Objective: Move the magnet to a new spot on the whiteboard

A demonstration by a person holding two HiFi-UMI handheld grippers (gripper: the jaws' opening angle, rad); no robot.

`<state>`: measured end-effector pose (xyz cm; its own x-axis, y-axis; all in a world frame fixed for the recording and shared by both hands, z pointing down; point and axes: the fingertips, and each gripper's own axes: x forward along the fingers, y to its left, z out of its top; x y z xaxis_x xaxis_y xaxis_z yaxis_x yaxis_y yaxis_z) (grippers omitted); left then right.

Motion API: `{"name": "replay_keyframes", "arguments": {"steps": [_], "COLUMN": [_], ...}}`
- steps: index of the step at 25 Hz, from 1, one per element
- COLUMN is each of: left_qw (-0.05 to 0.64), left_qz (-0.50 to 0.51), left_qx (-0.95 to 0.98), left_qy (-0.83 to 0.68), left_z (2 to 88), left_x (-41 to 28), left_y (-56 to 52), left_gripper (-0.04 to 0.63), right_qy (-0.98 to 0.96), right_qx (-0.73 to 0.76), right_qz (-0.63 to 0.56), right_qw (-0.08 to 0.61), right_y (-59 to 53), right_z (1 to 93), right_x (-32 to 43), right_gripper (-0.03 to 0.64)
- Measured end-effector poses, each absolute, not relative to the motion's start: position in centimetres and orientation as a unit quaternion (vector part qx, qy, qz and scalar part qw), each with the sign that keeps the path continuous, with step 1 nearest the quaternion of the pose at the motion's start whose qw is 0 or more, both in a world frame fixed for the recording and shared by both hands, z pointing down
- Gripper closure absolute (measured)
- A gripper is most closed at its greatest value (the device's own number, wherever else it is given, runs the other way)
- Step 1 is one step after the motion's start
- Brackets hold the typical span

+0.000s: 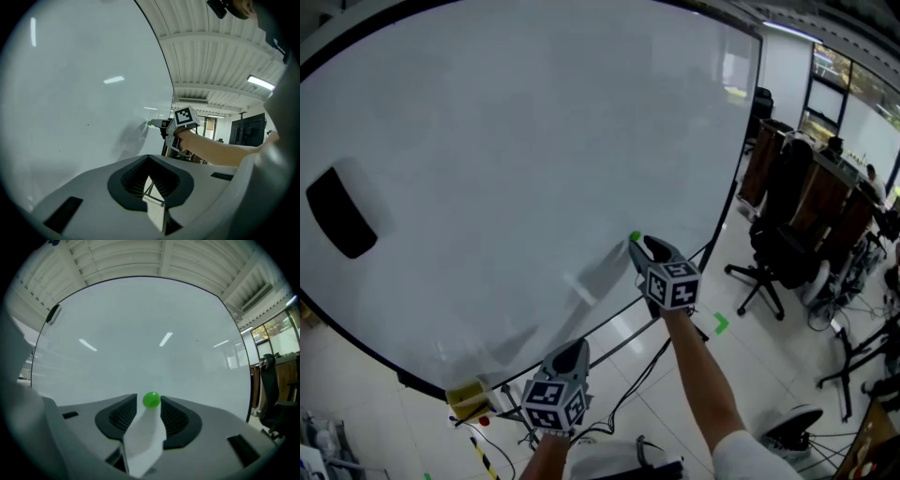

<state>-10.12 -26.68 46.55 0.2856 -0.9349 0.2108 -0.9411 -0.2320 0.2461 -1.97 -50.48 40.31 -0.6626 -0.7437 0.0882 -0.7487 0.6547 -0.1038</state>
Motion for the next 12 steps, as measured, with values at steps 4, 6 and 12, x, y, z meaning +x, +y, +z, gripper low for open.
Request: {"name": "replay_keyframes", "arguments": {"steps": [4,6,12], "left_qw": [0.166,0.166,0.164], "left_qz": [0.005,0.005,0.002], "left_qx": [0.773,0.77,0.763], "left_qy": [-0.612,-0.617,-0.625], "left_z": [46.8,46.8,46.8], "left_x": [-10.6,-10.7,-11.5], "left_y": [-26.5,-26.4,-26.4], "left_gripper": [0.597,0.597,0.597], "right_qy": [-0.91,-0.911,-0.92], "right_qx": [0.407,0.404,0.383], "right_qz": [0.076,0.077,0.074], "right_qw": [0.02,0.021,0.023], "right_y": [-51.7,-52.0,-52.0], "right_z": [40.9,41.0,41.1], "right_x": [-2.3,-2.5,-3.6], "right_gripper": [0.43,0.43,0.459]}}
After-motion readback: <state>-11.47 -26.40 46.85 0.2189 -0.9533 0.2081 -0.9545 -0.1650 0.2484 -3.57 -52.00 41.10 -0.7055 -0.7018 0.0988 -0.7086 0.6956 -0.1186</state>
